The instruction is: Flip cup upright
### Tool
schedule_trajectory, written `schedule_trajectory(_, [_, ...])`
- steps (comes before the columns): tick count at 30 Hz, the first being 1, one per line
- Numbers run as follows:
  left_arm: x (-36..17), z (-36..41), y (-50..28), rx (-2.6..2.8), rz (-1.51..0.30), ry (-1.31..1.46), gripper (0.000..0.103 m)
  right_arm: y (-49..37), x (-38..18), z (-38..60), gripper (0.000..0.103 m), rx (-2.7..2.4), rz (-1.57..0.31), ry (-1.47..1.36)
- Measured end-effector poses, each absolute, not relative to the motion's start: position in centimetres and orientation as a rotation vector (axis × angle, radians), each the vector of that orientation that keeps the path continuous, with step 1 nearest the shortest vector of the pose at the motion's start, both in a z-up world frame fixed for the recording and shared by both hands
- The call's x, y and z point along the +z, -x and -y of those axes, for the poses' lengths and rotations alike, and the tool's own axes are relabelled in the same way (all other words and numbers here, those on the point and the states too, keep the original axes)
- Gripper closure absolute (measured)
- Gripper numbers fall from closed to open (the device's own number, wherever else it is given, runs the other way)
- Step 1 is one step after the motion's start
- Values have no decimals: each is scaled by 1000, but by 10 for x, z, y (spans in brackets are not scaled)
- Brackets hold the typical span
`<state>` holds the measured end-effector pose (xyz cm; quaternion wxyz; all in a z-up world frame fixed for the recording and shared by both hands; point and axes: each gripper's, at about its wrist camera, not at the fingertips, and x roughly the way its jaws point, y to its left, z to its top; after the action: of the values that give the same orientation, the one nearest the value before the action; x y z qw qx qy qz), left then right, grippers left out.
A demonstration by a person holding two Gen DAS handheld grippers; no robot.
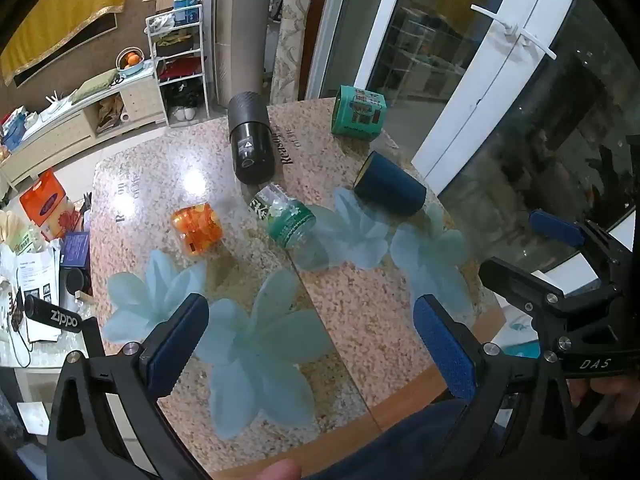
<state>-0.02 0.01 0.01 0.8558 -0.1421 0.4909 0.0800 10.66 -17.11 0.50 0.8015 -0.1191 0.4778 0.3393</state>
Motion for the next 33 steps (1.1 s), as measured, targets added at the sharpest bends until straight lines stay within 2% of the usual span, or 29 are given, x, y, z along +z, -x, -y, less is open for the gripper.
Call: schedule_trajectory(33, [-5,-3,-1,148,-1049,307,0,-101,2,168,0,718,-1038,249])
